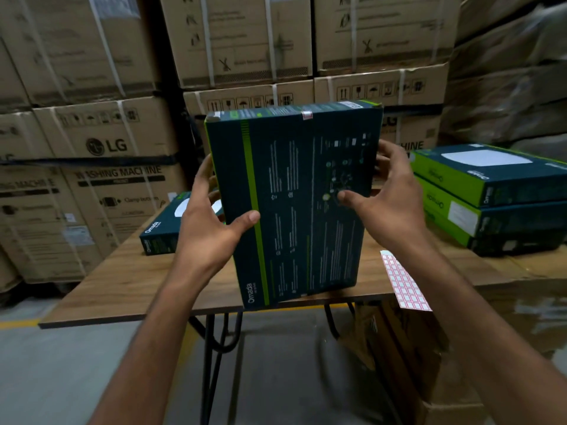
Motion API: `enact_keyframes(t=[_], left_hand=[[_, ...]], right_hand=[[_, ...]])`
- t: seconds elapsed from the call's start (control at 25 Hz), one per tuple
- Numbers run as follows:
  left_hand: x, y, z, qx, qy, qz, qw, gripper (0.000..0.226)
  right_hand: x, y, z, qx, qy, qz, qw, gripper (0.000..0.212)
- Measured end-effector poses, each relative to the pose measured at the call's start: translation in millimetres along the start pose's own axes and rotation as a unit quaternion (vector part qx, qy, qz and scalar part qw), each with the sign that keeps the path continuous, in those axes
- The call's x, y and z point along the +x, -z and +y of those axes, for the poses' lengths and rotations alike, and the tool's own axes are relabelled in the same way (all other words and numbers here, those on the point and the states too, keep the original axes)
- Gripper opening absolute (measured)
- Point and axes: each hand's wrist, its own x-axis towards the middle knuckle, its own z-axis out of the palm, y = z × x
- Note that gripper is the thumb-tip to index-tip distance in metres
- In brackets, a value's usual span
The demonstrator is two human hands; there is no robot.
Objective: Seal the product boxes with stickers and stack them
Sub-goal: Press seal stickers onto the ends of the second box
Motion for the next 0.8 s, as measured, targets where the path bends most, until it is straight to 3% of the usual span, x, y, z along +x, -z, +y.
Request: enact_keyframes(t=[0.24,0.4,0.52,0.64,0.72,0.8], left_hand=[[-7.4,-5.0,-0.4,-0.007,-0.031,0.029,0.999,0.108],[-11.6,-8.3,-4.3,0.005,-0.052,0.021,0.998,0.107],[-10.1,-4.5,6.1,0.025,-0.148,0.035,0.988,0.11],[-5.5,3.1,29.7,0.103,-0.286,0.093,0.948,0.084],[-4.9,5.9,37.3,0.146,-0.325,0.102,0.929,0.057],[-8.1,6.1,32.2,0.155,-0.339,0.101,0.922,0.045]], right_hand=[[-8.3,0.3,6.4,-0.004,0.036,0.049,0.998,0.089],[-11.9,2.4,2.7,0.016,0.089,0.061,0.994,0.1],[-16.0,5.8,-1.5,-0.018,0.14,0.083,0.986,0.092],[-24.4,9.3,-7.1,-0.121,0.236,0.12,0.957,0.071],[-27.8,11.6,-12.2,-0.168,0.302,0.135,0.929,0.055],[-31.3,14.0,-16.1,-0.179,0.345,0.138,0.911,0.04]])
